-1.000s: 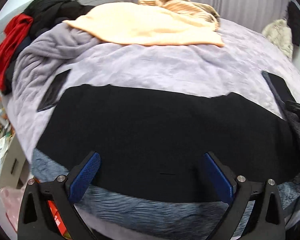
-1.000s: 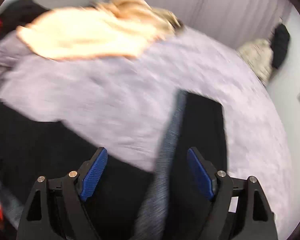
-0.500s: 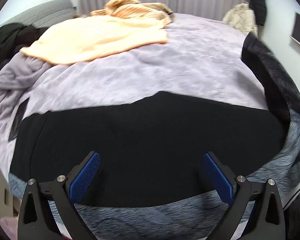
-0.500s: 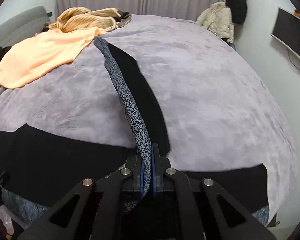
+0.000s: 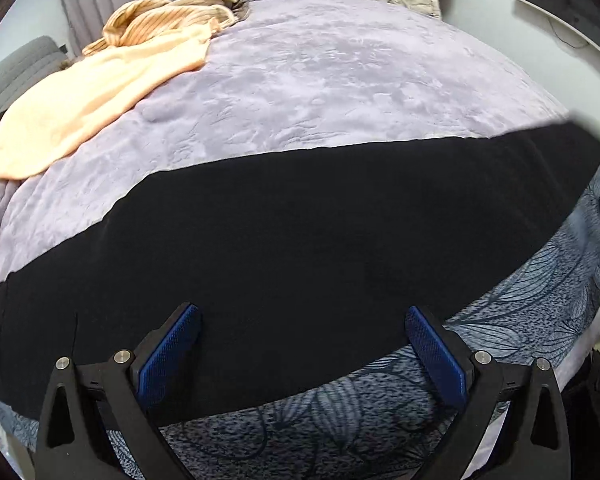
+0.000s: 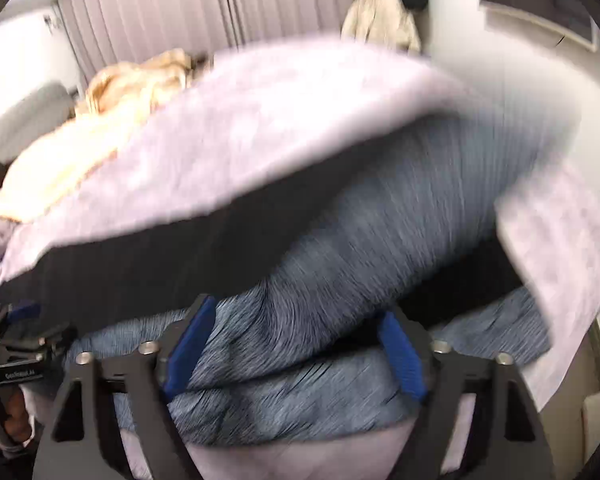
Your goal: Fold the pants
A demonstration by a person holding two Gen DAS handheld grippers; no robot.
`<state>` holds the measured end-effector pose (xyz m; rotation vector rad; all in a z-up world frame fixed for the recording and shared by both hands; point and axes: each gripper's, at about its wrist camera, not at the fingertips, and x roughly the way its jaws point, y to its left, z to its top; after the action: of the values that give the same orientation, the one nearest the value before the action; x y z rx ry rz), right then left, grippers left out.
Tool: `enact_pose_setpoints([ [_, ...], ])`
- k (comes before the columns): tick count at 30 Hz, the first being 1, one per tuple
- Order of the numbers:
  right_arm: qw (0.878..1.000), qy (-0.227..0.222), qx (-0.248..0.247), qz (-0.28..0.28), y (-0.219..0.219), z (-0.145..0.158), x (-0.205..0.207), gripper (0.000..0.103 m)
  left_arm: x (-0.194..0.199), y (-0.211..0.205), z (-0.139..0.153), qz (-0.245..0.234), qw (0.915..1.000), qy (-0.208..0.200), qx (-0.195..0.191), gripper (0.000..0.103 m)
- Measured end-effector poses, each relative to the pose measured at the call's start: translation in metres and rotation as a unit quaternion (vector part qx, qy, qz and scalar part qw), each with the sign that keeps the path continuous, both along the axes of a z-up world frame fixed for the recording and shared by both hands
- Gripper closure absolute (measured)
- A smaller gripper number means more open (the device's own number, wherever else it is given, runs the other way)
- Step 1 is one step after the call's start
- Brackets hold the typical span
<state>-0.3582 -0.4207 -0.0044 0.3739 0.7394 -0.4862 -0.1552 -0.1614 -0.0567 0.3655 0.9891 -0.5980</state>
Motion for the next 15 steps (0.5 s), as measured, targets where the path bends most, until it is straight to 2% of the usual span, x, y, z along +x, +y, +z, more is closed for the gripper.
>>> enact_pose_setpoints([
  [4,0.999,-0.041,0.021,-0.013,-0.042,-0.003,0.000,0.018,0.003,0.002,-0.001,0.012,0.9999,0.006,-0.006,0.000],
  [5,0.998,-0.052,0.041,-0.024,-0.058,-0.006,0.000,0.018,0.003,0.001,-0.002,0.013,0.9999,0.003,-0.004,0.000],
  [7,0.990,-0.085,0.103,-0.040,-0.091,-0.016,0.000,0.018,0.002,-0.001,-0.002,0.016,0.9999,0.002,-0.002,0.000],
  [9,0.975,-0.095,0.192,-0.062,-0.121,-0.029,-0.006,0.019,0.002,0.001,-0.001,0.017,0.9998,0.005,-0.001,0.000],
  [10,0.966,-0.115,0.222,-0.062,-0.128,-0.028,-0.014,0.018,0.002,0.002,-0.001,0.019,0.9998,0.005,-0.001,0.000],
  [11,0.964,-0.127,0.224,-0.064,-0.131,-0.022,-0.025,0.018,0.003,0.003,-0.002,0.023,0.9997,0.005,-0.003,0.000],
  [13,0.971,-0.122,0.193,-0.073,-0.132,-0.014,-0.042,0.018,0.005,0.004,-0.003,0.028,0.9996,0.005,-0.008,0.000],
  [15,0.971,-0.122,0.193,-0.069,-0.130,-0.013,-0.058,0.018,0.005,0.002,-0.005,0.031,0.9995,0.000,-0.006,0.000],
])
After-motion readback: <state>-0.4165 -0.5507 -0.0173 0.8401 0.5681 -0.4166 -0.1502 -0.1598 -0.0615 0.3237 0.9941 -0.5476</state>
